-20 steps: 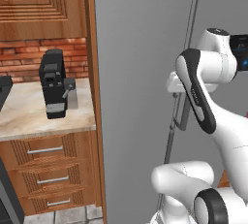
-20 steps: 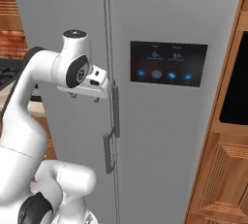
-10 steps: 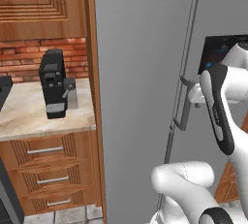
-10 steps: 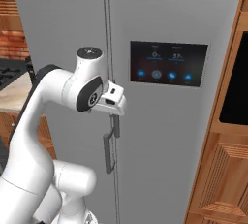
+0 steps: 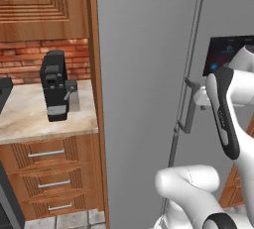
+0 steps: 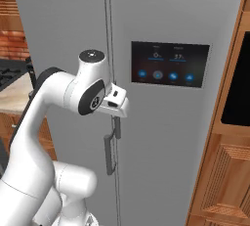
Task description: Take the lemon wedge from the fridge and place it on the plate with fish on the dining counter.
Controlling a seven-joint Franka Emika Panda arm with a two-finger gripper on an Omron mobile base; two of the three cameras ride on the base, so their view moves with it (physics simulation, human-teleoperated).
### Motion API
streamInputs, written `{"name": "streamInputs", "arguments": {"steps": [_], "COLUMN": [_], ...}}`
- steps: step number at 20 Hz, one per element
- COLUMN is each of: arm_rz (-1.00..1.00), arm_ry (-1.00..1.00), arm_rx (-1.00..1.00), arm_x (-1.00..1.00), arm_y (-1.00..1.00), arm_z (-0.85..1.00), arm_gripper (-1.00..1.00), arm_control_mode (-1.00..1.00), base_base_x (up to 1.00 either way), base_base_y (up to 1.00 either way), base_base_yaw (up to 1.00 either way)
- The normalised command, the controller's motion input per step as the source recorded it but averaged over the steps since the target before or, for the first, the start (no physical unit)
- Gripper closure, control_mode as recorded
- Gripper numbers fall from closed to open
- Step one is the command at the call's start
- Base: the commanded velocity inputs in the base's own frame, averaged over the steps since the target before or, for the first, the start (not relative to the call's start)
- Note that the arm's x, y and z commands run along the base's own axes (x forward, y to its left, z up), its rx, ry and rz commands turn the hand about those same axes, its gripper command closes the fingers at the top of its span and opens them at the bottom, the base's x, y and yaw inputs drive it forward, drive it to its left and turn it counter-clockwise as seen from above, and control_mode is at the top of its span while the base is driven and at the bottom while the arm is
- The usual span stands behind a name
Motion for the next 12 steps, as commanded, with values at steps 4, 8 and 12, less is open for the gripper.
{"name": "streamInputs", "arguments": {"steps": [4, 8, 12], "arm_rz": [0.0, 0.0, -0.01], "arm_ry": [0.0, 0.0, 0.0], "arm_rx": [0.0, 0.0, 0.0], "arm_x": [0.0, -0.02, -0.39], "arm_y": [0.0, 0.0, -0.04], "arm_z": [0.0, 0.0, -0.04], "arm_gripper": [-1.0, -1.0, -1.0], "arm_control_mode": [-1.0, -1.0, -1.0], "base_base_x": [0.0, 0.0, 0.0], "base_base_y": [0.0, 0.0, 0.0], "base_base_yaw": [0.0, 0.0, 0.0]}}
